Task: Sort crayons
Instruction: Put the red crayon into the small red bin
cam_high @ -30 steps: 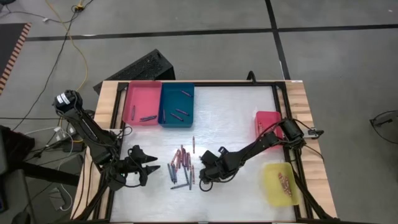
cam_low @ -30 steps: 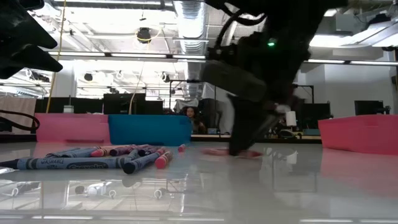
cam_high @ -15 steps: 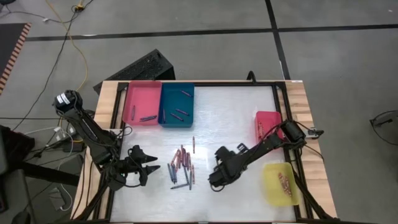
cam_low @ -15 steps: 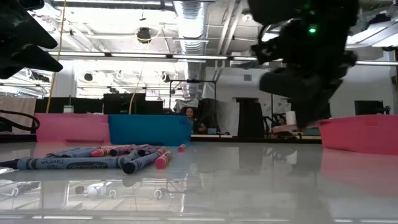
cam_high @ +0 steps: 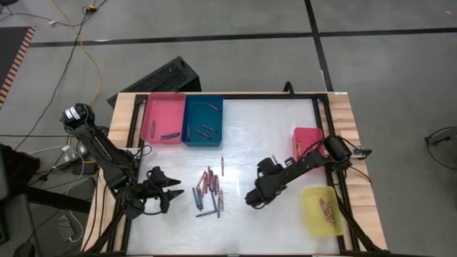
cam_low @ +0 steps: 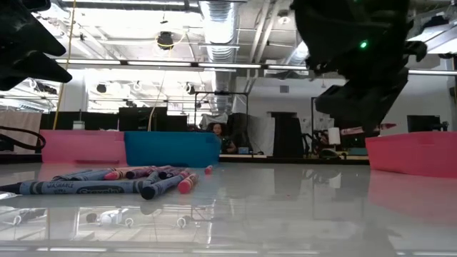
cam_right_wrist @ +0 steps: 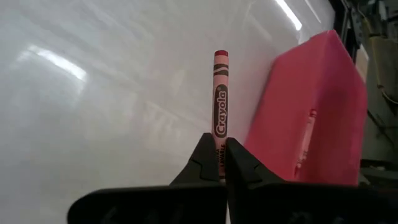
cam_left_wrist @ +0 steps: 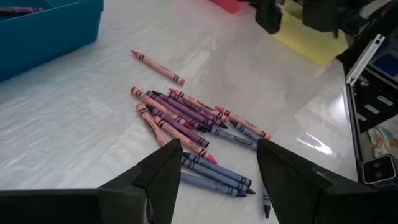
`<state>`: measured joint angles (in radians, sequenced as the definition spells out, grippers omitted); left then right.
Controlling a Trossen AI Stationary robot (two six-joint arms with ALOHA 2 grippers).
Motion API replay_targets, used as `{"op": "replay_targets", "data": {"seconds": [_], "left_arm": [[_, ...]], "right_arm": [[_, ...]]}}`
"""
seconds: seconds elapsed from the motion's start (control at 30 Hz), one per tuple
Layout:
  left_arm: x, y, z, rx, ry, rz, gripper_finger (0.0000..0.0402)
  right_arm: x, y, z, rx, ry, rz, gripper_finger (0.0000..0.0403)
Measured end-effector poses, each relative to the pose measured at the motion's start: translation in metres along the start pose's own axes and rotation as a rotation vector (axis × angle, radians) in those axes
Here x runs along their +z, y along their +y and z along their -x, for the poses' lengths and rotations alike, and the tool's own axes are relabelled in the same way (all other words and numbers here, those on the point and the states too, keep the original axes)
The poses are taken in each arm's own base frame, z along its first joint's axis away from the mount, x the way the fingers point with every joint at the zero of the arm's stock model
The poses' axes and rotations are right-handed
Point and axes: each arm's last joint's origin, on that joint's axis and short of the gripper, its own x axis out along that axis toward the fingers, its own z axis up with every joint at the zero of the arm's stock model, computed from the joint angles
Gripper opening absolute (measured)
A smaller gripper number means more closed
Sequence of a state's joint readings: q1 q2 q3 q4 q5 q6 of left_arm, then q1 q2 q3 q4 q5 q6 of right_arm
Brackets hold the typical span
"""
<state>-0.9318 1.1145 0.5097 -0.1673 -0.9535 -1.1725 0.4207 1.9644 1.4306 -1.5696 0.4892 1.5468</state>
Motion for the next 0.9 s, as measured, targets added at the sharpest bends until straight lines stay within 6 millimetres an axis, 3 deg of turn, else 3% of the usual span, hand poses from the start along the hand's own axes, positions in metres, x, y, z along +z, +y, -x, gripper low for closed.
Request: {"op": "replay_targets", "data": {"seconds": [0.47, 0.67, 0.9], "left_arm": [[0.0, 0.0, 0.0, -0.002, 0.006, -0.001, 0.0199], [0.0, 0.0, 0.0, -0.002, 0.007, -0.002, 0.0199], [0.0, 0.0, 0.0, 0.0, 0.003, -0.003, 0.0199]], "right_arm": [[0.024, -0.009, -0.014, -0.024, 0.058, 0.139, 0.0004], [0.023, -0.045, -0.007, 0.026, 0.05, 0.087, 0.0004], [0.001, -0.093, -0.011, 0.072, 0.032, -0.093, 0.0004]]}}
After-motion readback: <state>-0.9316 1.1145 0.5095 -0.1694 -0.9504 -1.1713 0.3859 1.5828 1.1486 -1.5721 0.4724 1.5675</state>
